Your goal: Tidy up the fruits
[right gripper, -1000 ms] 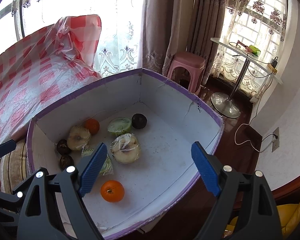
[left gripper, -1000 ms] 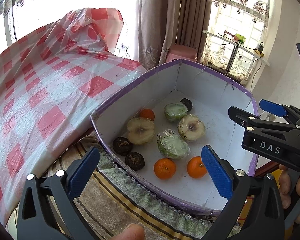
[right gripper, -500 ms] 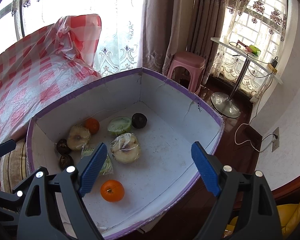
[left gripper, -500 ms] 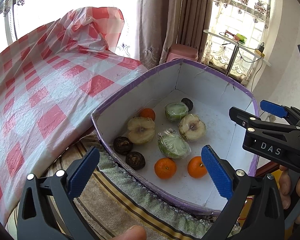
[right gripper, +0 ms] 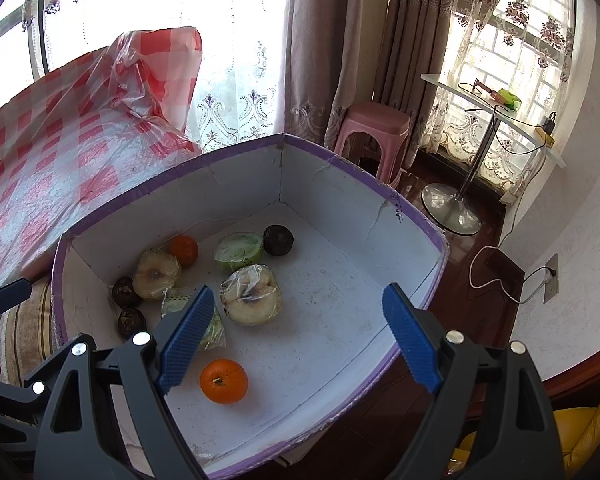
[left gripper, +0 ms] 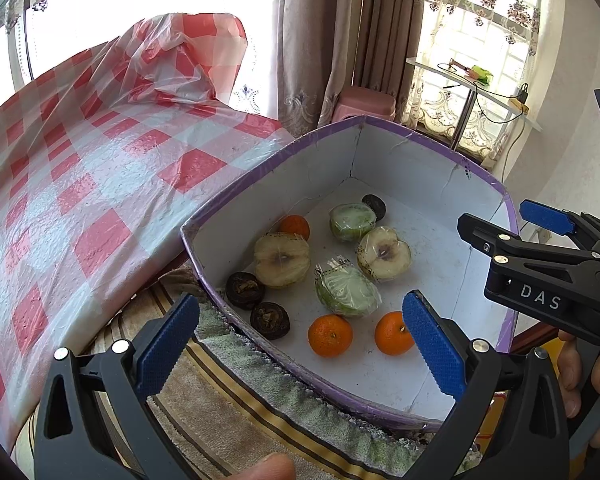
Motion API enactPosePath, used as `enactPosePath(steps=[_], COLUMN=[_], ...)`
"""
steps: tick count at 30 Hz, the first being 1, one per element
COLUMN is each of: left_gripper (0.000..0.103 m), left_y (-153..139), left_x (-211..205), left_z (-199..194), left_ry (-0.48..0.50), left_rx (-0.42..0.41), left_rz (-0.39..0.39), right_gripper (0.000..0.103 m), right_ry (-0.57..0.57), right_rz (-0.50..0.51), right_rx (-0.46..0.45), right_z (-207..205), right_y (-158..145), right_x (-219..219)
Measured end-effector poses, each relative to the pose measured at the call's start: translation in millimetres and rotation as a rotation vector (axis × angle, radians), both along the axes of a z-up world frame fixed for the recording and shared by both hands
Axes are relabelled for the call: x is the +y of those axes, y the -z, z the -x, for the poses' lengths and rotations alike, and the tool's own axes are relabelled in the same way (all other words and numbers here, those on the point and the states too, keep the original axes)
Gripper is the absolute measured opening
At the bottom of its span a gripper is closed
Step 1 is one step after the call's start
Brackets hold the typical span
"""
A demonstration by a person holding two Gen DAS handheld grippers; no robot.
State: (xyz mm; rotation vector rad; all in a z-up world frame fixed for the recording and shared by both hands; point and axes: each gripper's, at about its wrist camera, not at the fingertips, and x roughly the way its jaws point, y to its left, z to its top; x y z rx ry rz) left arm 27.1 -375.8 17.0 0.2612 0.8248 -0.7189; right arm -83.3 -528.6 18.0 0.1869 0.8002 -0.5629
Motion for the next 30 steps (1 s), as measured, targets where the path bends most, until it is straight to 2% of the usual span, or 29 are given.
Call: enactPosePath(steps=[12, 22, 26, 30], left_gripper=[0.098, 0.099, 0.099, 0.099], left_y=[6, 4, -12, -31], left_x=[-4, -8, 19, 95], left_z=[0, 3, -7, -4], left_ry=[0.009, 0.055, 0.001, -0.184], left_rx=[0.008, 0.019, 0.094, 0.063], left_rz=[-0.019, -0.014, 0.064, 0.107], right_gripper=[0.086, 0.086, 0.086, 0.095], right_ry=[0.005, 0.005, -0.029, -0.179], right_rz=[-0.003, -0.009, -0.001, -0.022], right_rx=[0.002, 0.007, -0.013, -0.047], right_z=[3, 4, 1, -11], right_y=[4, 7, -1, -15], right_x=[0, 1, 13, 58])
